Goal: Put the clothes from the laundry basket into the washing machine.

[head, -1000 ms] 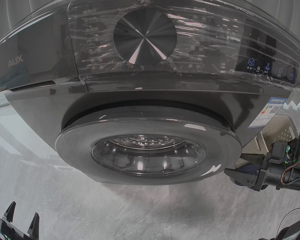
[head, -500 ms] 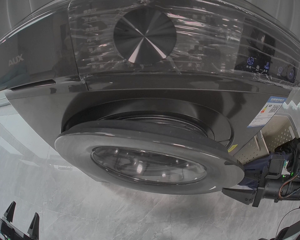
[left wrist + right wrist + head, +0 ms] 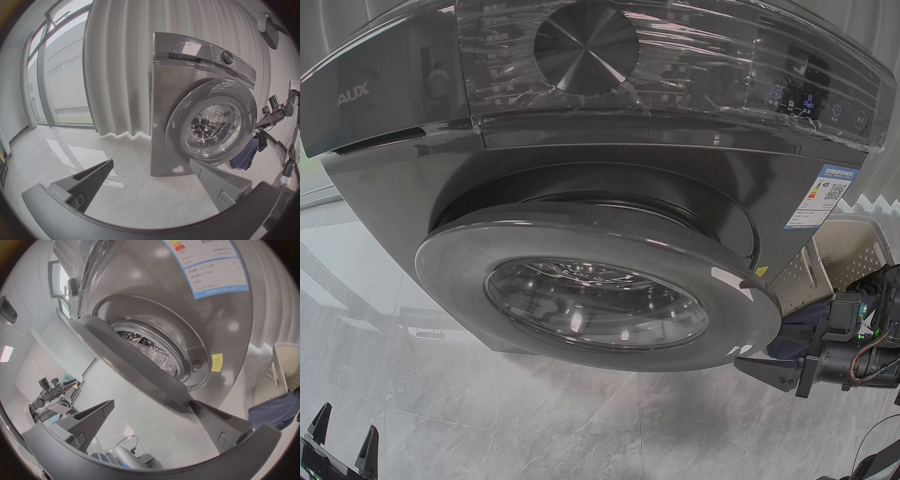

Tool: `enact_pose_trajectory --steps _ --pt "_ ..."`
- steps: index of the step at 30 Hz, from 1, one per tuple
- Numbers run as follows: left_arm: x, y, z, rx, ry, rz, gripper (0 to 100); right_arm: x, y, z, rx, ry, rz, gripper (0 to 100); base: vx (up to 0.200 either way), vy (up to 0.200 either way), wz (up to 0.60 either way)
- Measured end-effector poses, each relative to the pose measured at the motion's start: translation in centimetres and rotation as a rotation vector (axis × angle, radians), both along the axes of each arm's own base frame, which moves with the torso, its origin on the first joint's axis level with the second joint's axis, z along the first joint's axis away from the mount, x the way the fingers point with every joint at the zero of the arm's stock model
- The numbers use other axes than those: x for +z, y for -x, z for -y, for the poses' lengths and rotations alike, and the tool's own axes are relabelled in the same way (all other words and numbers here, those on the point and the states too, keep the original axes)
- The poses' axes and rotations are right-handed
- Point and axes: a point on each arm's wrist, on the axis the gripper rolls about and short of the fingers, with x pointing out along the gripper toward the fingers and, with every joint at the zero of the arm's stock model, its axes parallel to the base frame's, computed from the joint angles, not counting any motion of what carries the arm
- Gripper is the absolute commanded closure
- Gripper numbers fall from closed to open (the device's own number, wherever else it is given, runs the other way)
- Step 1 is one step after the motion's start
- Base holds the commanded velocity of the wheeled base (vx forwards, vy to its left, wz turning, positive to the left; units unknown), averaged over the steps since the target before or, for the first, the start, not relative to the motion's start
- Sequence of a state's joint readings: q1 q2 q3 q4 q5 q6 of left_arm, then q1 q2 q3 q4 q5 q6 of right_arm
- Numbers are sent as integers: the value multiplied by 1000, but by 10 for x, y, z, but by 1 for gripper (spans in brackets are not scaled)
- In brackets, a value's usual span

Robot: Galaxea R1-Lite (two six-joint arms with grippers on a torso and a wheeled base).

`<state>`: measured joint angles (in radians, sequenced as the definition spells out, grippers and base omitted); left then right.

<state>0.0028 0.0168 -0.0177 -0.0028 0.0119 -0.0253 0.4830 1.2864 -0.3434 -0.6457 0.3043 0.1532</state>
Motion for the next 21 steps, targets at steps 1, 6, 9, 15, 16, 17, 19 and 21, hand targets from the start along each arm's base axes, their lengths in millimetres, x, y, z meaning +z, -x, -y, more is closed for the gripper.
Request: enact_pose_trajectory --steps 1,6,9,15,16,17,19,21 --pt "0 0 0 0 0 0 0 -2 0 -1 3 4 -5 0 0 0 0" --pt "0 0 0 0 0 0 0 -12 9 0 26 22 -39 0 0 0 0" --pt "0 0 0 0 -1 0 0 -14 13 3 25 23 -42 0 0 0 0" --pt "0 0 0 0 0 0 0 -4 3 -1 13 7 -15 0 -133 0 0" --pt "0 0 0 0 0 0 0 -2 0 -3 11 3 -8 0 -200 0 0" --pt "0 0 0 0 0 0 0 0 -2 -4 10 2 -5 0 -200 0 0" --pt "0 0 0 -1 0 0 0 0 -7 -8 19 6 -13 0 0 0 0" --pt "0 0 0 0 0 0 0 -1 -9 -13 34 9 -20 0 0 0 0"
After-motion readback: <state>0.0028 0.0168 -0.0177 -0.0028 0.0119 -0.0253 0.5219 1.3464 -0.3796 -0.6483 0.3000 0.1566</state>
